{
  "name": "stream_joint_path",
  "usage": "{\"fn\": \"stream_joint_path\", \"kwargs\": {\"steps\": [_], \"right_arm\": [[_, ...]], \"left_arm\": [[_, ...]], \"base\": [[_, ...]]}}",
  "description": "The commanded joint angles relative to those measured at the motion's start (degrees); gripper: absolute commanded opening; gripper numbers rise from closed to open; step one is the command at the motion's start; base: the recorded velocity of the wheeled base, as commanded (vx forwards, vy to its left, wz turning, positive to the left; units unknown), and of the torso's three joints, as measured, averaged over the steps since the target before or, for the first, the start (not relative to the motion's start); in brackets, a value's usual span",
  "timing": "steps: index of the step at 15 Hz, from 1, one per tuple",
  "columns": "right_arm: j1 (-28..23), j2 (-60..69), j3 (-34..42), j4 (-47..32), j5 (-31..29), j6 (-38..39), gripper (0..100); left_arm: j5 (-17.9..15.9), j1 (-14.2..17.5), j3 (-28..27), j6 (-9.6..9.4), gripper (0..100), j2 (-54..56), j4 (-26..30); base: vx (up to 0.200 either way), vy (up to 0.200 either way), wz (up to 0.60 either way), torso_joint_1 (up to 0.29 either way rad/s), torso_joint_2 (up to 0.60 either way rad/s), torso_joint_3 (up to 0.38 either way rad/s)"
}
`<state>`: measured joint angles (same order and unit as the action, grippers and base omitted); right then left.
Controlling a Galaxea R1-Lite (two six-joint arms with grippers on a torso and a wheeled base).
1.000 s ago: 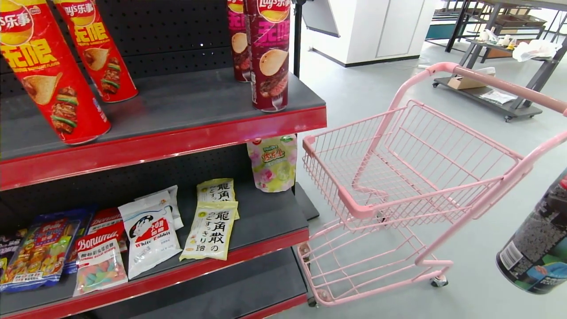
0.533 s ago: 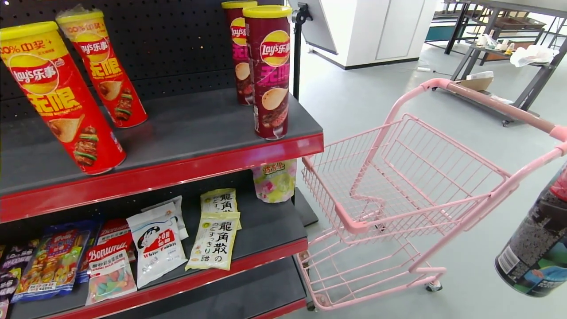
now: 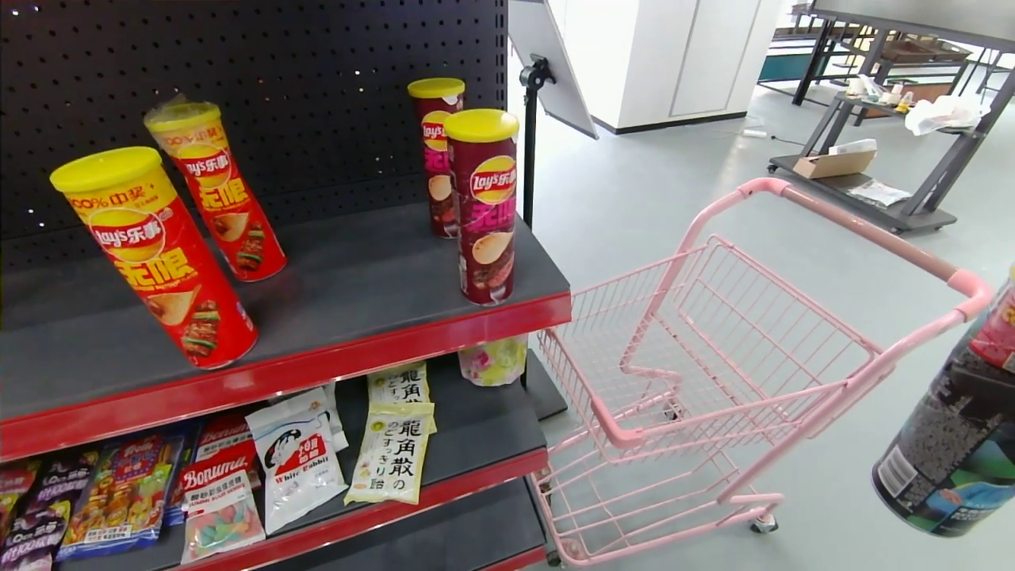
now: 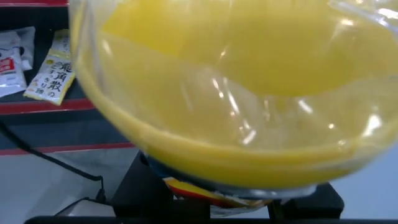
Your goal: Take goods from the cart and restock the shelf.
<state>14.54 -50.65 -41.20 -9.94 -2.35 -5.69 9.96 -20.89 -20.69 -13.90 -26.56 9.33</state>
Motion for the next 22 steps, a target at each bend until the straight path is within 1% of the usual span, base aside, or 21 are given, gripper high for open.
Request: {"fn": "stream_joint_path", "kwargs": {"steps": [1, 3, 4, 6, 7, 10, 12, 14, 16, 20, 22], "right_arm": [[0.05, -0.68, -0.28, 0.18, 1.39, -0.2, 0], [0.84, -1.56, -0.37, 1.23, 4.2, -0.28, 0], [2.33, -2.87, -0.1, 3.52, 5.17, -0.28, 0], [4.53, -6.39, -0.28, 7.12, 5.17, -0.28, 0], [4.79, -8.23, -0.54, 8.62, 4.99, -0.55, 0], [4.79, -9.9, 0.07, 9.41, 5.17, -3.45, 0], [5.58, -10.43, 0.07, 9.41, 5.78, -3.36, 0], [5.67, -11.31, 0.77, 9.85, 4.2, -4.06, 0], [5.5, -11.4, 0.95, 10.02, 4.11, -3.97, 0], [5.58, -11.4, 1.3, 10.02, 4.11, -4.06, 0], [5.41, -11.22, 1.65, 10.02, 4.11, -4.06, 0]], "left_arm": [[0.06, -0.02, 0.03, 0.01, 100, 0.11, -0.01], [0.06, -0.02, -0.05, -0.08, 100, 0.11, -0.01], [0.06, -0.02, -0.05, -0.08, 100, 0.11, -0.1], [0.06, -0.02, -0.05, -0.08, 100, 0.11, -0.01], [0.06, -0.02, 0.03, -0.08, 100, 0.02, -0.01], [0.06, -0.02, 0.12, -0.08, 100, 0.02, 0.08], [0.06, -0.02, 0.21, -0.08, 100, 0.02, 0.08], [0.06, -0.02, 0.3, -0.08, 100, 0.02, 0.08], [0.06, -0.02, 0.56, -0.08, 100, -0.07, 0.08], [0.06, -0.02, 0.65, -0.08, 100, -0.07, 0.08], [0.06, -0.02, 0.65, -0.43, 100, 0.11, -0.1]], "base": [[0.0, 0.0, 0.0, 0.212, -0.57, -0.334], [0.0, 0.0, 0.0, 0.18, -0.46, -0.273], [0.0, 0.0, 0.0, 0.173, -0.41, -0.251], [0.0, 0.0, 0.0, 0.168, -0.4, -0.229], [0.0, 0.0, 0.0, 0.163, -0.38, -0.222], [0.0, 0.0, 0.0, 0.022, -0.05, -0.028], [0.0, 0.0, 0.0, 0.0, 0.0, 0.0], [0.0, 0.0, 0.0, 0.0, 0.0, 0.0], [0.0, 0.0, 0.0, 0.0, 0.0, 0.0], [0.0, 0.0, 0.6, 0.002, 0.0, 0.002], [0.0, 0.0, 0.6, 0.005, 0.0, 0.0]]}}
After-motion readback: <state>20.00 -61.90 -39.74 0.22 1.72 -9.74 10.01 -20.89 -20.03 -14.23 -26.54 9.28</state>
